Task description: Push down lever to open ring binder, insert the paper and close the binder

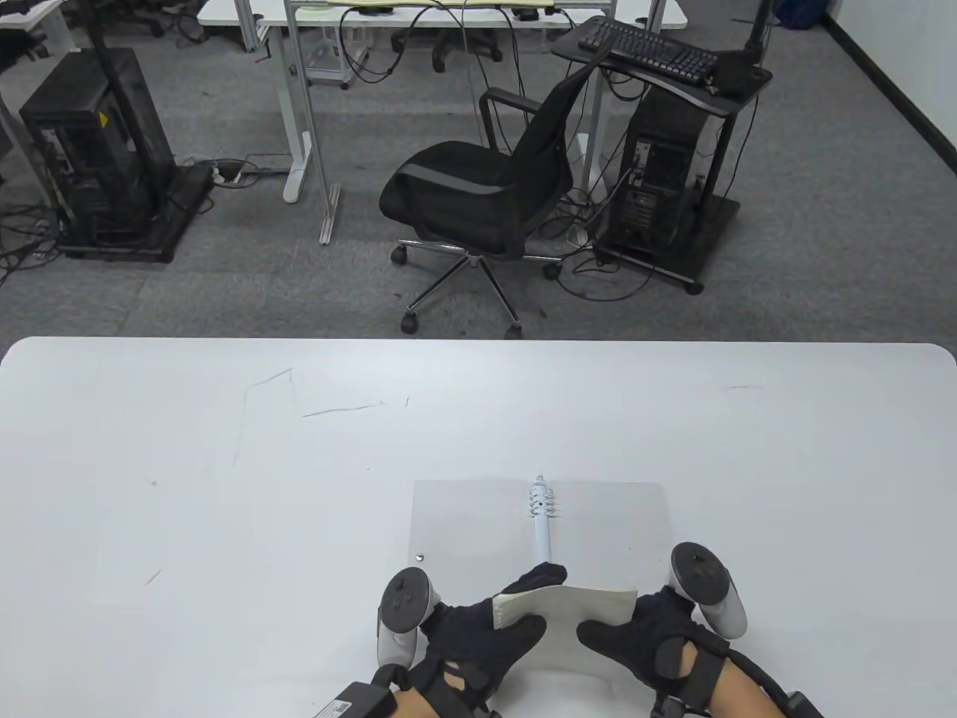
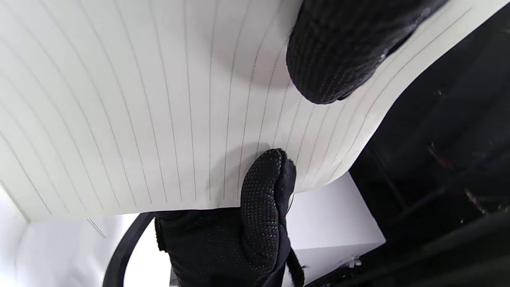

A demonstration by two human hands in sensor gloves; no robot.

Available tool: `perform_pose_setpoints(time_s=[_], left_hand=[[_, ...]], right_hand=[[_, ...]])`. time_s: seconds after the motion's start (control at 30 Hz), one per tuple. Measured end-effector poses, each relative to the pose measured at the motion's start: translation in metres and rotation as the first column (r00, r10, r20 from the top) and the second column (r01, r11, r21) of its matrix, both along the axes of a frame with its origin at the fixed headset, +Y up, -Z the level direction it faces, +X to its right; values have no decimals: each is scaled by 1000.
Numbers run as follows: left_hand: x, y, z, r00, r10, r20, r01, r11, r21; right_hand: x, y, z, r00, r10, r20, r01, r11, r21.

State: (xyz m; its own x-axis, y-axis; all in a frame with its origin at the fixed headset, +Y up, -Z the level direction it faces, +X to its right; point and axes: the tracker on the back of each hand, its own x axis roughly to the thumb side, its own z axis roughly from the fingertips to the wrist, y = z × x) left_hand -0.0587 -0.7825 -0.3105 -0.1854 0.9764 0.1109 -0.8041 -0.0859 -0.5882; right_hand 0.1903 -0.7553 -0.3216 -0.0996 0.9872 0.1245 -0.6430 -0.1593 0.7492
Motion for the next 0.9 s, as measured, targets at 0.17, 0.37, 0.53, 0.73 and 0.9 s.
perform_pose_setpoints(time_s=[0.17, 0.37, 0.53, 0.73, 0.9], left_hand=[[2, 10, 5, 1000, -11, 15, 10, 999, 31], [-1, 3, -1, 1000, 3, 18, -2, 1000, -30], [-2, 8, 2, 1000, 12, 4, -12, 1000, -23], [-8, 11, -1, 999, -21, -40, 21, 1000, -14], [-34, 19, -5, 968, -60, -245, 45, 997, -66]], right_hand=[[1, 7, 1, 1000, -24, 3, 24, 999, 30], [2, -3, -3, 999, 7, 38, -7, 1000, -12], [7, 2, -6, 988, -4, 153, -5, 998, 58], [14, 7, -10, 977, 5, 212, -23, 996, 82], [32, 6, -18, 958, 38, 283, -46, 999, 20]])
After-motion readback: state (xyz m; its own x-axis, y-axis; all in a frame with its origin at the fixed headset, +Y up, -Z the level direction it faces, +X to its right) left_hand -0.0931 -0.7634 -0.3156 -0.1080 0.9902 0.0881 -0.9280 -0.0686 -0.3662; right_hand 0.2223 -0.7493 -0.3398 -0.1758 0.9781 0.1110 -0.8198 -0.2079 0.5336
